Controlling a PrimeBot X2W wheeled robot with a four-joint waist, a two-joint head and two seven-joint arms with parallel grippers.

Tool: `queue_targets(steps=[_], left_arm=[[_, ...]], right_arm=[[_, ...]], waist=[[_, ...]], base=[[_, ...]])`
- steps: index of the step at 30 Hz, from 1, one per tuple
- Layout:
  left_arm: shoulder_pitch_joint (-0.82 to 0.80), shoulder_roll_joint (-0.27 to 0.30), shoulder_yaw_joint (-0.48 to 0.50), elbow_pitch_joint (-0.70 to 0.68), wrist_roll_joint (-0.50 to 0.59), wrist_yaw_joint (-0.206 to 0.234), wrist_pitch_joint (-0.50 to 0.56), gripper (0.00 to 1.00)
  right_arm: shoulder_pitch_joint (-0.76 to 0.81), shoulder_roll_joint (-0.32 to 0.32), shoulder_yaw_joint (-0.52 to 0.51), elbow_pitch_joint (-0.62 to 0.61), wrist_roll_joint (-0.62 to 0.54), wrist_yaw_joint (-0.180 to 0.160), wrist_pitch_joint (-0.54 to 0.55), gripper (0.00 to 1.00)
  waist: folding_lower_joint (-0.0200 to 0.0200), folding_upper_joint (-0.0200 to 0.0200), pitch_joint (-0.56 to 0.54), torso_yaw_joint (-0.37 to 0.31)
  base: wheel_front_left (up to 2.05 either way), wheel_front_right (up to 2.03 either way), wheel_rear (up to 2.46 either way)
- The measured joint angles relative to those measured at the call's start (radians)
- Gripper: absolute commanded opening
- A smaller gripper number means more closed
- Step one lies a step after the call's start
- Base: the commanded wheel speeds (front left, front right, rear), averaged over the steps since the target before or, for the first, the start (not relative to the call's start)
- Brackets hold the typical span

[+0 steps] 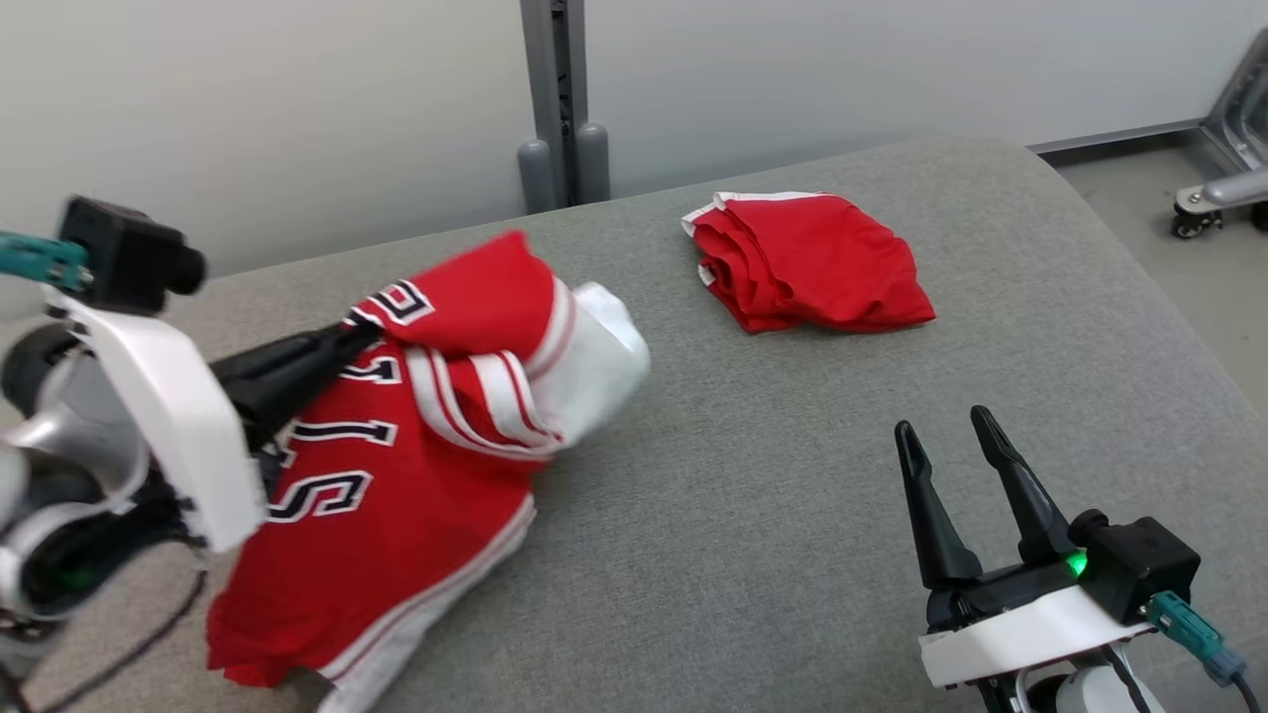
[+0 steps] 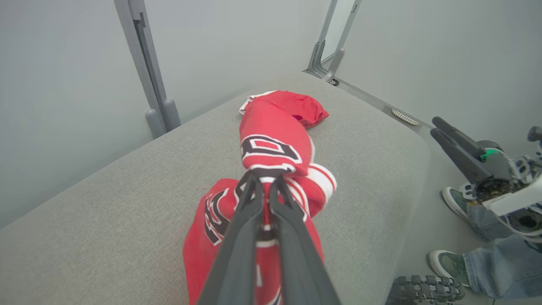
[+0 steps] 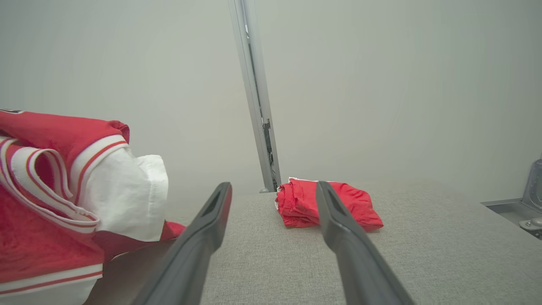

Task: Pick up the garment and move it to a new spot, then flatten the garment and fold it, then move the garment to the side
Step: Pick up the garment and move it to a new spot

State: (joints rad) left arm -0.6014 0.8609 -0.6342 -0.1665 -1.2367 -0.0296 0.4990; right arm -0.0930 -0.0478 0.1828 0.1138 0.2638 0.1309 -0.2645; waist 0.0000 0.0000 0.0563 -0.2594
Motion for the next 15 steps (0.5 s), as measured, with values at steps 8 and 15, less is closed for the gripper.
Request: queue_targets(steps=[8, 15], left_arm=[[0.052, -0.194, -0.062, 0.037, 0.079, 0.077, -0.151, 0.0], [0.057, -0.351, -0.113, 0.242, 0.14, 0.064, -0.267, 0.0]], right_arm=[[0.0, 0.0, 0.018, -0.002, 0.009, 0.0, 0.0, 1.0], [-0.005, 0.0, 0.027, -0.002, 0.007, 0.0, 0.0, 1.0]], waist=[[0.0, 0.0, 0.026, -0.036], [0.0, 0.0, 0.06, -0.044]], base=[[0.0, 0.0, 0.0], [0.0, 0.0, 0.0]])
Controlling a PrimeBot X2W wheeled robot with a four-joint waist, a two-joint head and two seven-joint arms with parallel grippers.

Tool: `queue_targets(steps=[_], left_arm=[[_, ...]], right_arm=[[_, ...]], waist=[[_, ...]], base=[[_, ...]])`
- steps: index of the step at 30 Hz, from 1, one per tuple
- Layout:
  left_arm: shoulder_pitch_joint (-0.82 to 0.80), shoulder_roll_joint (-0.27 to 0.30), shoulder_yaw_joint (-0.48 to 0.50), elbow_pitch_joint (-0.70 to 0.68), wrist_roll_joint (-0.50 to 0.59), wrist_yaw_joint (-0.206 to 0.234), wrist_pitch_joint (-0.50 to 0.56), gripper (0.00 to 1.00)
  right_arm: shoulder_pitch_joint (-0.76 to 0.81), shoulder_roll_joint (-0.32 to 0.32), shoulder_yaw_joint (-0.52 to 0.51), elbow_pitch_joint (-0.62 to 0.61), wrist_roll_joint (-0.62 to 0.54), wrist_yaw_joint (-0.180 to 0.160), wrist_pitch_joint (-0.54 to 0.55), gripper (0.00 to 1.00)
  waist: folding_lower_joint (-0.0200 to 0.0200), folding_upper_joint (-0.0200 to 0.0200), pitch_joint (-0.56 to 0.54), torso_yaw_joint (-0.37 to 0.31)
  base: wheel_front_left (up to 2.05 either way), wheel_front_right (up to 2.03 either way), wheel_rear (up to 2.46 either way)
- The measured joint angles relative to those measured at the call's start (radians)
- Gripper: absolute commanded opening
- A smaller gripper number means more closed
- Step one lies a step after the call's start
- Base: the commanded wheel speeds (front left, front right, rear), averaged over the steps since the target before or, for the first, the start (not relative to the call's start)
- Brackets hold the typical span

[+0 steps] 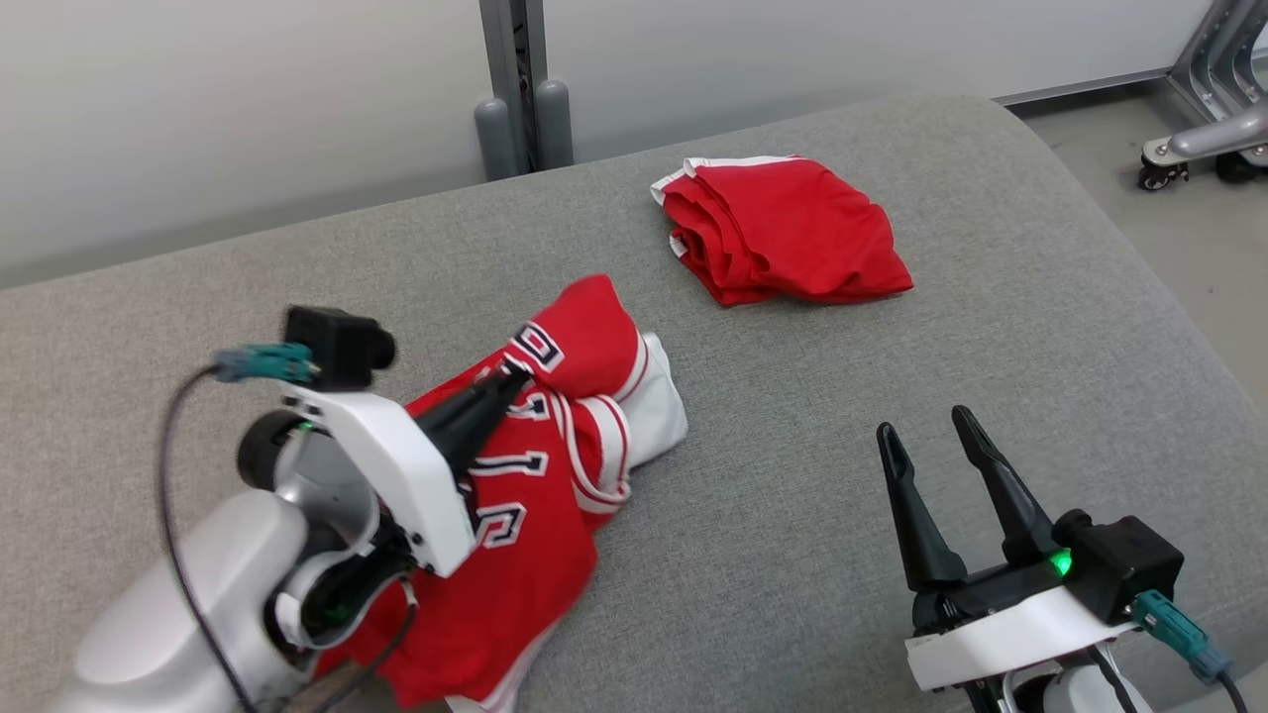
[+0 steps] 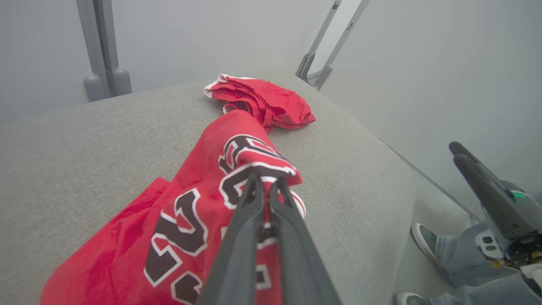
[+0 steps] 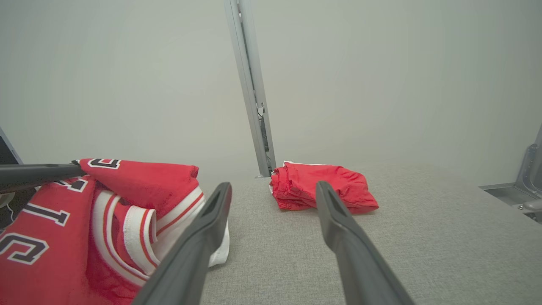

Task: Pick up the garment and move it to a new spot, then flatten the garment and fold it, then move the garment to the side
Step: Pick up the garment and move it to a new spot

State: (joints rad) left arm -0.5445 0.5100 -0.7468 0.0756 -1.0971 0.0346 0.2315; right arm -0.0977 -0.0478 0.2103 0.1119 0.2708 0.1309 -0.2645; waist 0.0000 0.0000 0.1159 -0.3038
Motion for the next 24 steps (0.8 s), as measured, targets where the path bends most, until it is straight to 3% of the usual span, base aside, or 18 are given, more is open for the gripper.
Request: queue_targets(steps=[5, 6, 7, 8, 17, 24], left_arm=[[-0.017, -0.088, -0.064, 0.194, 0.055, -0.06, -0.053, 0.0], [-0.019, -0.102, -0.067, 0.228, 0.058, -0.069, -0.063, 0.33], [-0.022, -0.113, -0.073, 0.26, 0.063, -0.076, -0.075, 0.91], [-0.029, -0.122, -0.077, 0.285, 0.07, -0.086, -0.088, 1.0], [-0.079, -0.141, -0.074, 0.345, 0.093, -0.134, -0.181, 1.0], [-0.065, -0.088, -0.046, 0.291, 0.113, -0.124, -0.254, 1.0]], right_arm=[[-0.005, 0.0, 0.017, 0.002, -0.002, 0.0, 0.0, 1.0], [-0.008, 0.0, 0.021, 0.002, -0.002, 0.0, 0.0, 1.0], [-0.012, 0.0, 0.021, 0.003, -0.002, 0.0, 0.0, 1.0], [-0.014, 0.0, 0.021, 0.004, -0.002, 0.0, 0.0, 1.0], [-0.012, 0.0, -0.001, 0.023, -0.02, 0.0, 0.0, 1.0], [-0.001, 0.001, -0.014, 0.035, -0.035, 0.0, 0.0, 1.0]], waist=[[0.0, 0.0, 0.013, 0.009], [0.0, 0.0, 0.015, 0.012], [0.0, 0.0, 0.017, 0.016], [0.0, 0.0, 0.018, 0.02], [0.0, 0.0, 0.009, 0.082], [-0.0001, 0.0, -0.029, 0.128]], base=[[0.0, 0.0, 0.0], [0.0, 0.0, 0.0], [0.0, 0.0, 0.0], [0.0, 0.0, 0.0], [0.0, 0.0, 0.0], [0.0, 0.0, 0.0]])
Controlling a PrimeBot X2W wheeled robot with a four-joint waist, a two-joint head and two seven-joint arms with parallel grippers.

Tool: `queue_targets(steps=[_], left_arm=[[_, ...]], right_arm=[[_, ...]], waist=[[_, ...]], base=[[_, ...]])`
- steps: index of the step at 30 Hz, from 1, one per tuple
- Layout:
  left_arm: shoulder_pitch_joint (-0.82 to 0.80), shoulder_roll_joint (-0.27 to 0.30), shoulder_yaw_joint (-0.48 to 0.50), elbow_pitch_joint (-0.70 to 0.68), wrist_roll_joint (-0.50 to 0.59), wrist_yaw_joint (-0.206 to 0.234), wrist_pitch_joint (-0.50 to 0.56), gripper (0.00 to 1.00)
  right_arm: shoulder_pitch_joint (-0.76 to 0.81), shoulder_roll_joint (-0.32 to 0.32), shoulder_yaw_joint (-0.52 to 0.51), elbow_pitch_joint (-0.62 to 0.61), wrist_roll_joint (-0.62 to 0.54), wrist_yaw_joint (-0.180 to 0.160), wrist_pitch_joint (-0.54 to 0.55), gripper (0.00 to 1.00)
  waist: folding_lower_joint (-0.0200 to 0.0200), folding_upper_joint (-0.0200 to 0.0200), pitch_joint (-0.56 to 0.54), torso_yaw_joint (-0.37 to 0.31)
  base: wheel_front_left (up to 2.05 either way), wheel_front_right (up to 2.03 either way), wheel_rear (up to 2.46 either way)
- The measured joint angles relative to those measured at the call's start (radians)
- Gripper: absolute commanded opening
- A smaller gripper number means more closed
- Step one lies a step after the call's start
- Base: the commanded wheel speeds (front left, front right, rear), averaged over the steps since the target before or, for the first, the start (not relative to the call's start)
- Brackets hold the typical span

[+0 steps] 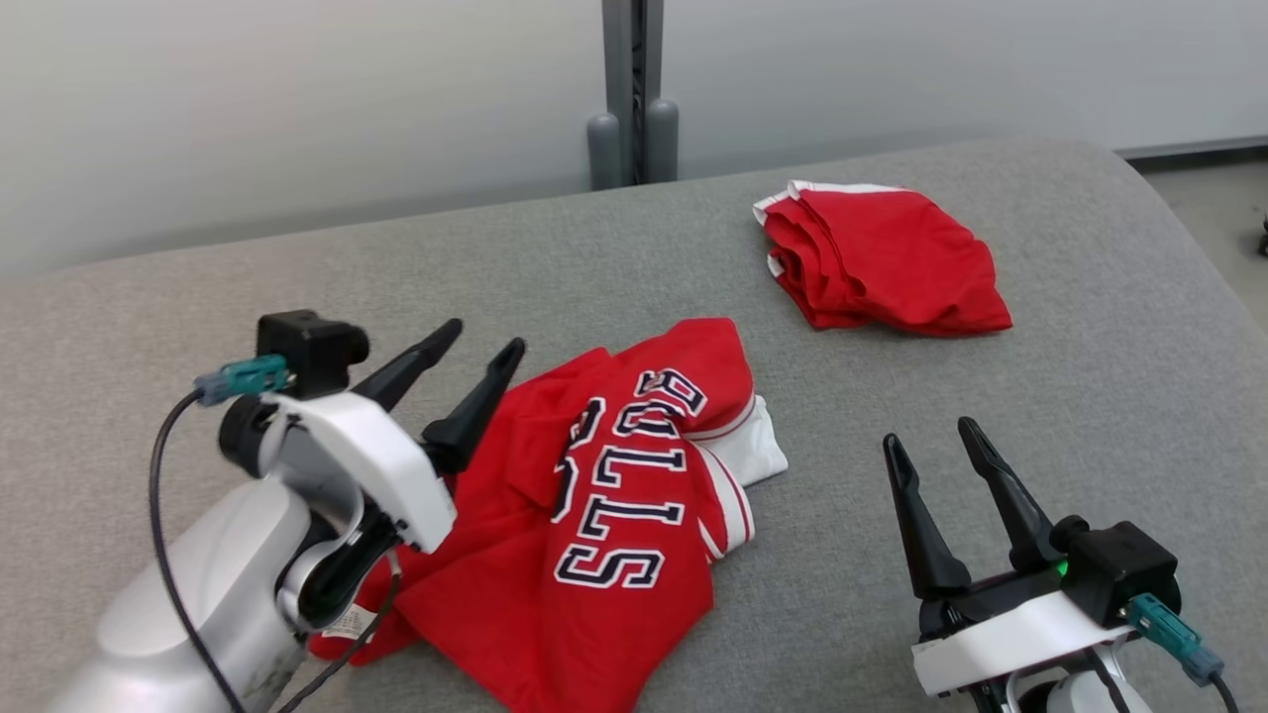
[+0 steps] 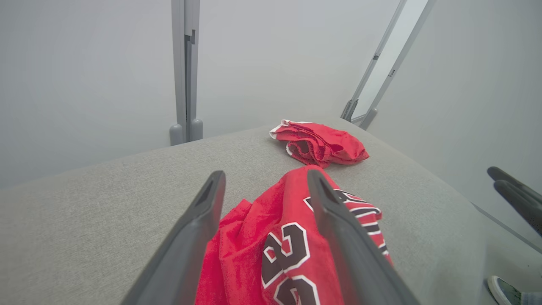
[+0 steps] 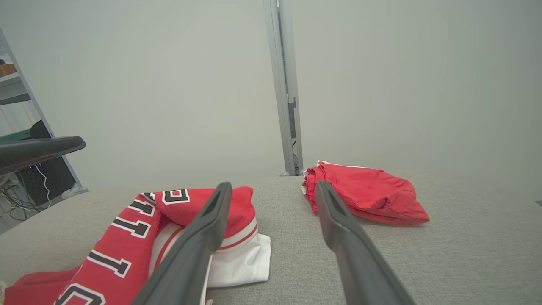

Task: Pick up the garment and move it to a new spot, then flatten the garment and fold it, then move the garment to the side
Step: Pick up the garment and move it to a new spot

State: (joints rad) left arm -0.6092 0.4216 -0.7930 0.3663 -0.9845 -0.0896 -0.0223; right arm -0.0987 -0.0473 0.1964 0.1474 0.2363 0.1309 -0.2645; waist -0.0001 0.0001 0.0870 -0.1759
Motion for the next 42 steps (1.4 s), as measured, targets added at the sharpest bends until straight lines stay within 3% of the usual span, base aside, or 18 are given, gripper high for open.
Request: queue_targets(steps=[16, 24, 32, 42], left_arm=[[0.247, 0.192, 0.139, -0.232, 0.026, 0.188, -0.201, 1.0], [0.416, 0.221, 0.246, -0.359, 0.07, 0.277, -0.235, 1.0], [0.604, 0.162, 0.421, -0.47, 0.17, 0.295, -0.238, 1.0], [0.716, 0.064, 0.544, -0.481, 0.287, 0.24, -0.238, 1.0]], right_arm=[[0.044, 0.0, -0.027, 0.023, -0.017, 0.0, 0.0, 1.0], [0.064, 0.0, -0.036, 0.022, -0.016, 0.0, 0.0, 1.0], [0.068, -0.001, -0.044, 0.017, -0.006, 0.0, 0.0, 1.0], [0.072, 0.0, -0.052, 0.008, -0.006, 0.0, 0.0, 1.0]], waist=[[0.0001, 0.0, -0.077, 0.061], [0.0, 0.0, -0.083, 0.076], [0.0001, 0.0, -0.083, 0.073], [0.0001, 0.0, -0.081, 0.075]], base=[[0.0, 0.0, 0.0], [0.0, 0.0, 0.0], [0.0, 0.0, 0.0], [0.0, 0.0, 0.0]])
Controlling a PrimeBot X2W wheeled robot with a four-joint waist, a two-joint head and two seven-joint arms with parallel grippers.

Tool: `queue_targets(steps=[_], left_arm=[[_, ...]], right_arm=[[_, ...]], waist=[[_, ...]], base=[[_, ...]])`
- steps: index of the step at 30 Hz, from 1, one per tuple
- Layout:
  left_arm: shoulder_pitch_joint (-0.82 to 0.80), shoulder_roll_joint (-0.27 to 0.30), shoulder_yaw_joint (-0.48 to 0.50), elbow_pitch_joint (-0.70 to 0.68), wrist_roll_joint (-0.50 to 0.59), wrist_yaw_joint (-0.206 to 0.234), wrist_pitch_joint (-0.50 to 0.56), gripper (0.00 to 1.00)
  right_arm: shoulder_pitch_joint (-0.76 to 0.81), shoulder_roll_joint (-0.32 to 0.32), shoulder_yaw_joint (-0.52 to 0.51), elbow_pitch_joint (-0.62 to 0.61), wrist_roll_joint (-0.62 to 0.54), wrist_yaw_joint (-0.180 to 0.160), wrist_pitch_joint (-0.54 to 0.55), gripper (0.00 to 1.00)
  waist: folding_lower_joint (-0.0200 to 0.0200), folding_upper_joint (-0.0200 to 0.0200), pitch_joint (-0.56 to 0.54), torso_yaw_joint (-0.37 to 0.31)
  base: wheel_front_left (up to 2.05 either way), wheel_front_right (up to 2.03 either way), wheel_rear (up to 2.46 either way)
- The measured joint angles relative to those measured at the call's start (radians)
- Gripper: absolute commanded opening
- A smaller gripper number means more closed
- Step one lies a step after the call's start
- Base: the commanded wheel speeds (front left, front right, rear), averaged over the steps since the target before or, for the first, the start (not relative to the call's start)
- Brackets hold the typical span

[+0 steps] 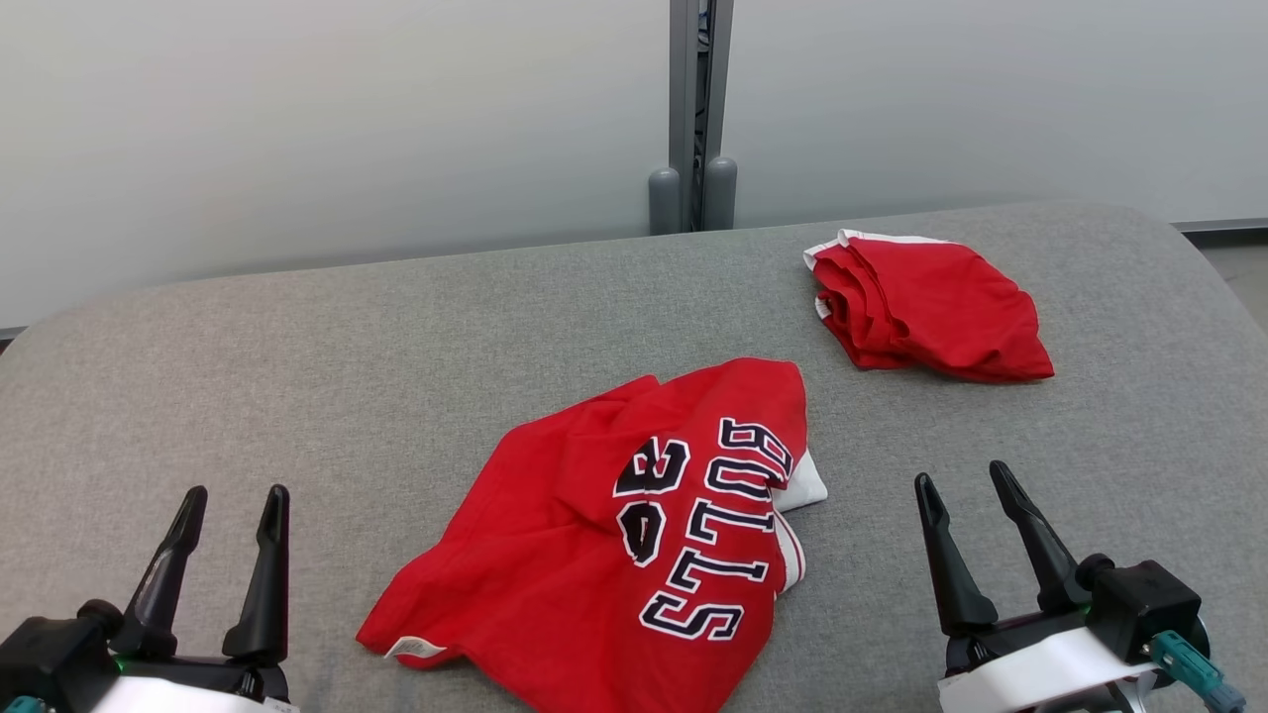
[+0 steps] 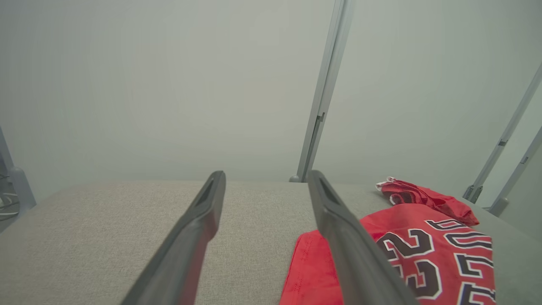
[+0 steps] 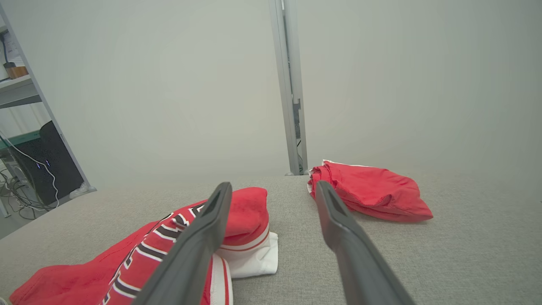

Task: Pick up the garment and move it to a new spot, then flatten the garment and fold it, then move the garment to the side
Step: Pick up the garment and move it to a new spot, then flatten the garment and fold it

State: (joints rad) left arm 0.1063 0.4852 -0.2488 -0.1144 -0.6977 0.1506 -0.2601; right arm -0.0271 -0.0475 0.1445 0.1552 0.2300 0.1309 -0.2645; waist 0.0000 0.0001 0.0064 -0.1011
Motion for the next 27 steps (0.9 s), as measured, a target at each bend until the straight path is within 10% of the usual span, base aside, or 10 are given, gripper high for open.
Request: queue_targets(steps=[20, 27], left_arm=[[0.011, -0.063, 0.023, 0.029, 0.048, -0.062, 0.0, 1.0], [-0.034, -0.085, -0.046, 0.045, 0.059, -0.098, 0.022, 1.0]], right_arm=[[0.0, 0.0, 0.013, 0.048, 0.0, 0.0, 0.001, 1.0], [-0.083, -0.109, 0.18, 0.245, 0.079, 0.0, 0.269, 1.0]], waist=[[0.0, 0.0, -0.003, 0.009], [0.0, 0.0, 0.025, 0.093]], base=[[0.0, 0.0, 0.0], [0.0, 0.0, 0.0]])
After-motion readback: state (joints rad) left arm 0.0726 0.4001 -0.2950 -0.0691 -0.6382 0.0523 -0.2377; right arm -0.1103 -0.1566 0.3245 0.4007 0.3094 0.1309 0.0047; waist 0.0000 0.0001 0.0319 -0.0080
